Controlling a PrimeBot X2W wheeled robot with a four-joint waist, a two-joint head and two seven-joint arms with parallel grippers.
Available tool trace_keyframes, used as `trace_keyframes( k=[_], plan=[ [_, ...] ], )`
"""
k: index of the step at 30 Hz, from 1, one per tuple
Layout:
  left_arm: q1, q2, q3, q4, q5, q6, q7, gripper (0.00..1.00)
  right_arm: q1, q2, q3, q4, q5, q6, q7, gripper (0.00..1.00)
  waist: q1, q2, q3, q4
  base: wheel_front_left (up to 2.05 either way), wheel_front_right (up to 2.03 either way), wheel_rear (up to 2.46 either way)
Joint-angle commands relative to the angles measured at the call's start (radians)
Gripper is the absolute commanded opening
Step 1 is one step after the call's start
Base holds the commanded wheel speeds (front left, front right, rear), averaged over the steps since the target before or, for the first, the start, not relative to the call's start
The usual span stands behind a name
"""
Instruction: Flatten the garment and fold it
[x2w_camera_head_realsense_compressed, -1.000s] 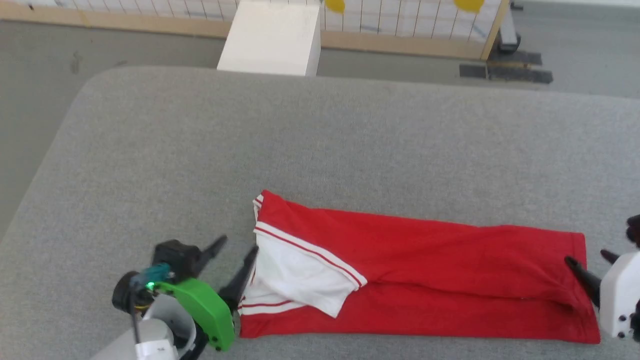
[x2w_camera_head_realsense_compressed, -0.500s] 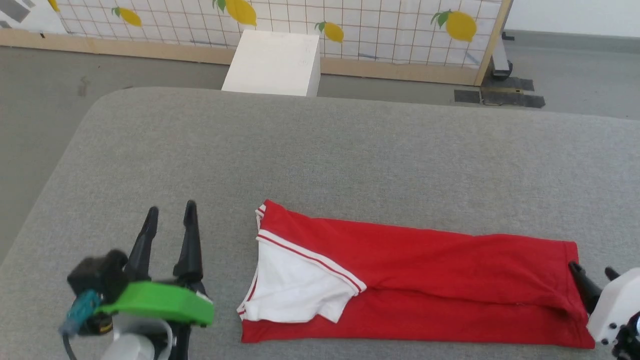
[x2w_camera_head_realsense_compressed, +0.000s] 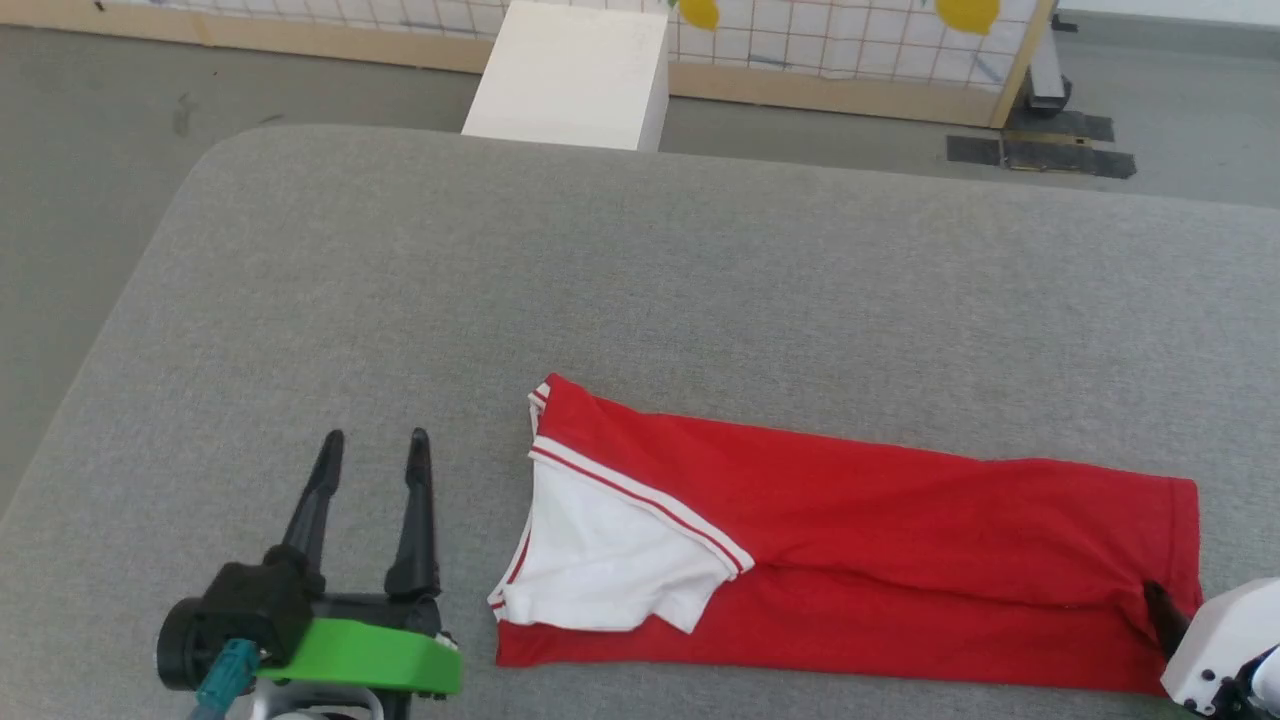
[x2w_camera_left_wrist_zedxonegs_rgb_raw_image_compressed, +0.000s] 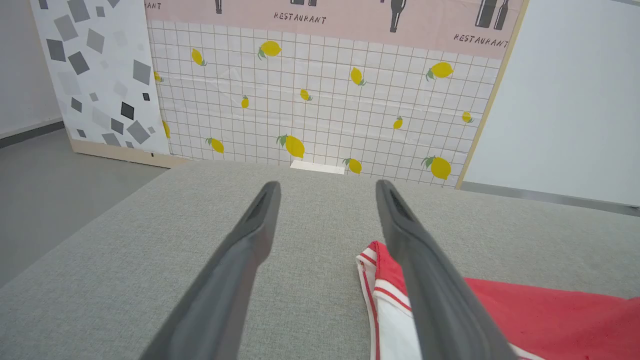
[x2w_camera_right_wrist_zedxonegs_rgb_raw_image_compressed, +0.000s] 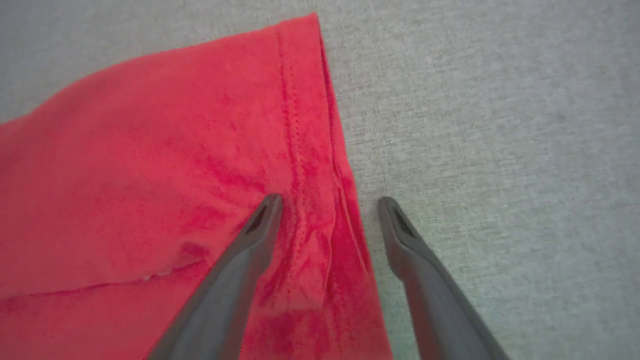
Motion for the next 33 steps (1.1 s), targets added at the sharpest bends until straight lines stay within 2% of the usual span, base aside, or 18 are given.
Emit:
trace_keyframes(
  k=[1,5,6,7,8,16,22,28,33],
  plan=[
    [0.008,-0.014,0.005,0.006,0.015,-0.015,-0.004,1.0,-0.019,0.005,0.005,0.027,-0.003,-0.001,-0.005,1.0,0.0001,-0.0001,0.014,0.013,0.0,0.0,0.0],
    [-0.003,-0.043,0.017,0.027,0.041,-0.049,-0.004,1.0,-0.019,0.005,0.053,0.1,0.011,-0.001,0.021,1.0,0.0001,-0.0001,0.028,0.023,0.0,0.0,0.0],
    [-0.004,-0.048,0.021,0.034,0.047,-0.056,-0.004,1.0,-0.015,0.004,0.068,0.116,0.016,-0.001,0.029,0.76,0.0001,-0.0001,0.031,0.024,0.0,0.0,0.0],
    [-0.007,-0.054,0.025,0.039,0.054,-0.064,-0.004,1.0,-0.012,0.002,0.079,0.128,0.021,-0.001,0.032,0.13,0.0001,-0.0001,0.034,0.026,0.0,0.0,0.0],
    [-0.008,-0.058,0.028,0.043,0.058,-0.07,-0.004,1.0,-0.011,0.001,0.088,0.135,0.024,-0.001,0.031,0.0,0.0001,-0.0001,0.036,0.026,0.0,0.0,0.0],
    [0.001,-0.083,0.065,0.082,0.08,-0.109,-0.004,1.0,-0.008,-0.038,0.142,0.127,0.044,-0.001,-0.037,0.0,0.0001,-0.0001,-0.002,0.007,0.0,0.0,0.0],
    [0.008,-0.094,0.08,0.089,0.09,-0.129,-0.004,1.0,-0.015,-0.111,0.07,0.095,0.018,-0.001,-0.084,0.0,0.0001,-0.0001,-0.032,-0.015,0.0,0.0,0.0],
    [0.016,-0.102,0.094,0.09,0.095,-0.144,-0.004,1.0,0.001,-0.201,-0.028,0.093,-0.038,-0.001,-0.084,0.0,0.0001,-0.0001,-0.045,-0.028,0.0,0.0,0.0],
    [0.028,-0.108,0.106,0.093,0.097,-0.153,-0.004,1.0,0.022,-0.202,-0.042,0.065,-0.02,-0.001,-0.059,0.0,0.0001,-0.0001,-0.066,-0.035,0.0,0.0,0.0]
  ],
)
